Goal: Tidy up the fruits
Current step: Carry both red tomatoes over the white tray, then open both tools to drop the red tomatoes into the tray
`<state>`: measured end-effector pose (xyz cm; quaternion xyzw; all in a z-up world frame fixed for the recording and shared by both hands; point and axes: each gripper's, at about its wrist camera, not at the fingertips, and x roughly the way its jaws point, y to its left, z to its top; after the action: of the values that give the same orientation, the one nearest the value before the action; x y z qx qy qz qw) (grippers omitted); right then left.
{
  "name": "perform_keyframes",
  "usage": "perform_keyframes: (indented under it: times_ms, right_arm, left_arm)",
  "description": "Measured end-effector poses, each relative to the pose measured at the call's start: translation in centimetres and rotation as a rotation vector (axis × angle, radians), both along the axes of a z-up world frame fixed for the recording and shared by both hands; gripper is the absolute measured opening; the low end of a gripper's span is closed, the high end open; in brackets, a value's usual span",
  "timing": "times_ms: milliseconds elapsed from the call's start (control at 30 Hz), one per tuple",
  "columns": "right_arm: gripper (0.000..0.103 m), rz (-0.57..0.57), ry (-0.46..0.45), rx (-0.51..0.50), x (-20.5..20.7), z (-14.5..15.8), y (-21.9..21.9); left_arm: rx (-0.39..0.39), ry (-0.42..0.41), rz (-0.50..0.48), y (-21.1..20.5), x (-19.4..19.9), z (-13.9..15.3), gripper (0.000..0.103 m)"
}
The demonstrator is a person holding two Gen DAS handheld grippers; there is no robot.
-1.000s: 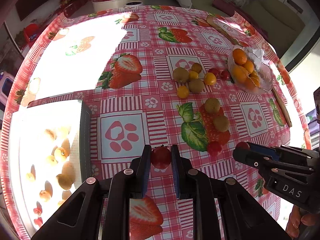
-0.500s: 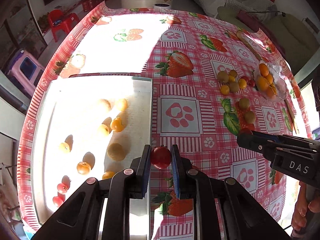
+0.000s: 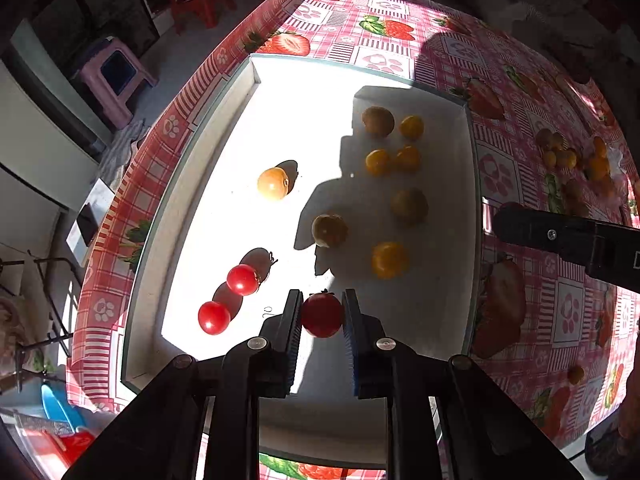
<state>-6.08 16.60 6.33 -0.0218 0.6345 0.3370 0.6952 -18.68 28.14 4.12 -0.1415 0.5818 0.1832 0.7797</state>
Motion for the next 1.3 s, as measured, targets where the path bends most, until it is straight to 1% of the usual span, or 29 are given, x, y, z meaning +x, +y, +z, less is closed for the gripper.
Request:
perform_keyframes:
  times_ms: [133, 200, 333, 433, 533, 700, 767, 833, 900, 967, 1067, 1100, 1200, 1233, 1267, 1300]
  right_arm:
    - [0.024, 0.068, 0.020, -0.040, -1.0, -1.0, 3.0]
    - [0.024, 0.102, 0.004, -0.052, -1.4, -1.2, 4.1]
    - [0.024, 0.121, 0.019, -0.073, -1.7, -1.8, 5.1]
    - [0.024, 0.170, 0.024, -0.121, -2.2, -2.7, 6.0]
    - [0.024, 0.207, -0.004, -0.144, -2.6, -2.9, 6.7]
    - [0.024, 0.150, -0.018, -0.151, -2.1, -2.8, 6.8]
    - [0.025, 0.164, -0.015, -0.171, -2.1, -3.0, 7.3]
    - [0.024, 0.200, -0.006, -0.202, -2.5, -3.6, 8.0]
    - [0.024, 0.211, 0.008, -0.215, -2.8, -4.4, 8.6]
    - [0.025, 0.219, -0.006, -0.219, -3.1, -4.2, 8.9]
    - [0.026, 0.206, 0.026, -0.199, -3.1, -4.1, 8.6]
    - [0.028, 0.206, 0.030, -0.191, -3.2, -3.9, 8.5]
    - [0.042, 0.215, 0.013, -0.169, -3.3, -2.6, 8.0]
    - [0.054, 0.214, 0.000, -0.170, -3.4, -2.0, 8.0]
    - [0.063, 0.210, -0.015, -0.170, -3.5, -1.4, 7.9]
    - [0.064, 0.206, -0.021, -0.163, -3.6, -0.8, 7.7]
  left_arm:
    - [0.007, 0.018, 0.015, 0.4, -0.6, -1.0, 0.021]
    - [0.008, 0.023, 0.018, 0.5, -0.9, -1.4, 0.021]
    - [0.005, 0.028, 0.024, 0.7, -1.2, -2.0, 0.021]
    - [0.006, 0.026, 0.021, 0.6, -1.3, -2.4, 0.021]
    - [0.029, 0.029, -0.002, 0.3, -1.2, -2.5, 0.021]
    - [0.023, 0.026, 0.001, 0.1, -1.0, -2.6, 0.021]
    - [0.025, 0.027, -0.001, 0.2, -1.1, -2.5, 0.021]
    - [0.027, 0.031, 0.000, 0.2, -1.2, -2.4, 0.021]
    - [0.025, 0.036, -0.002, 0.1, -1.1, -2.4, 0.021]
    - [0.029, 0.041, -0.007, 0.1, -1.0, -2.4, 0.022]
    - [0.036, 0.050, -0.018, -0.1, -0.8, -2.4, 0.022]
    - [0.037, 0.054, -0.020, -0.2, -0.6, -2.3, 0.022]
    - [0.040, 0.065, -0.021, -0.4, -0.4, -2.2, 0.022]
    - [0.042, 0.069, -0.023, -0.5, -0.3, -2.2, 0.022]
    - [0.044, 0.074, -0.024, -0.6, -0.2, -2.2, 0.022]
    - [0.044, 0.078, -0.023, -0.7, -0.1, -2.1, 0.022]
